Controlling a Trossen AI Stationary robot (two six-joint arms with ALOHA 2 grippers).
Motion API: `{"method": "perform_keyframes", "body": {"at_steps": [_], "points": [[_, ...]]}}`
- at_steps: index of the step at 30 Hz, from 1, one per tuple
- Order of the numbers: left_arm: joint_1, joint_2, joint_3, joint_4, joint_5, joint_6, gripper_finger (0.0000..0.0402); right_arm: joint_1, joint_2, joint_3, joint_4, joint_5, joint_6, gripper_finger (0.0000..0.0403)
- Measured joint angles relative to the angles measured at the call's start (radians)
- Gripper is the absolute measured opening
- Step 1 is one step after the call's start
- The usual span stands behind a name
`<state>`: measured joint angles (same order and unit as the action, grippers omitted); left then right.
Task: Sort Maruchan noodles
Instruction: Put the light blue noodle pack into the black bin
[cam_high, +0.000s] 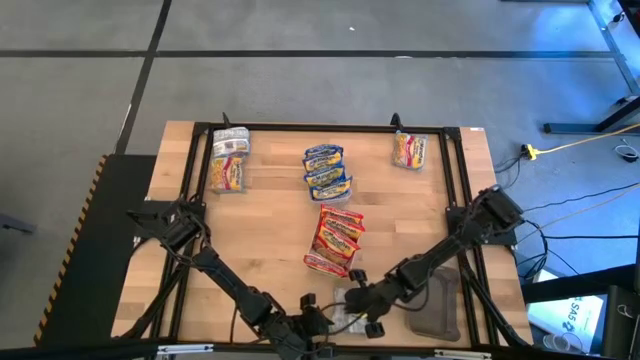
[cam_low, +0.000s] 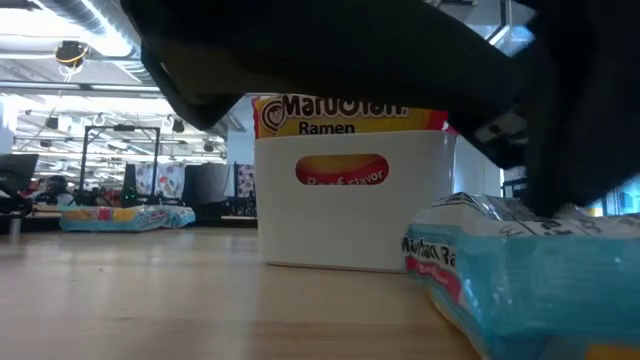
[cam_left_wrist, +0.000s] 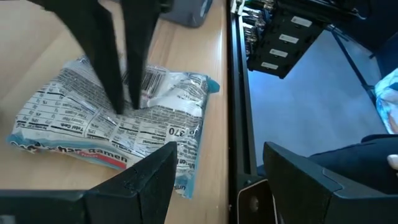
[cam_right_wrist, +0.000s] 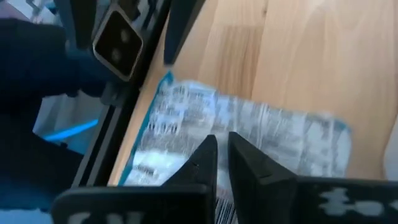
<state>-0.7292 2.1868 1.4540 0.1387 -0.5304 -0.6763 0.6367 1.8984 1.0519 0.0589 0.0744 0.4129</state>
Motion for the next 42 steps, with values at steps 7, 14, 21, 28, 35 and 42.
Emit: {"method": "perform_keyframes", "body": {"at_steps": [7, 14, 21, 28, 35, 42], "points": [[0.000, 0.000, 0.000, 0.000, 0.000, -0.003, 0.0231, -0.005, -0.045, 0.057, -0.112, -0.050, -0.052, 0.0019], [0.000, -0.001, 0.000, 0.010, -0.001, -0.012, 0.0231, 0.076, -0.111, 0.075, -0.307, -0.086, -0.035, 0.0019], [0.007, -0.001, 0.000, 0.013, -0.005, -0.003, 0.0231, 0.099, -0.047, 0.065, -0.283, 0.002, -0.020, 0.0019], [0.006, -0.001, 0.000, 0.005, -0.005, -0.003, 0.0231, 0.060, 0.014, 0.068, -0.168, 0.053, -0.055, 0.0019], [0.000, -0.010, -0.002, -0.050, -0.002, -0.029, 0.0231, 0.012, -0.031, 0.075, -0.197, 0.140, -0.066, 0.0019], [-0.036, -0.080, 0.000, -0.237, -0.039, -0.099, 0.0231, 0.080, -0.162, 0.037, -0.320, 0.230, 0.090, 0.0019]]}}
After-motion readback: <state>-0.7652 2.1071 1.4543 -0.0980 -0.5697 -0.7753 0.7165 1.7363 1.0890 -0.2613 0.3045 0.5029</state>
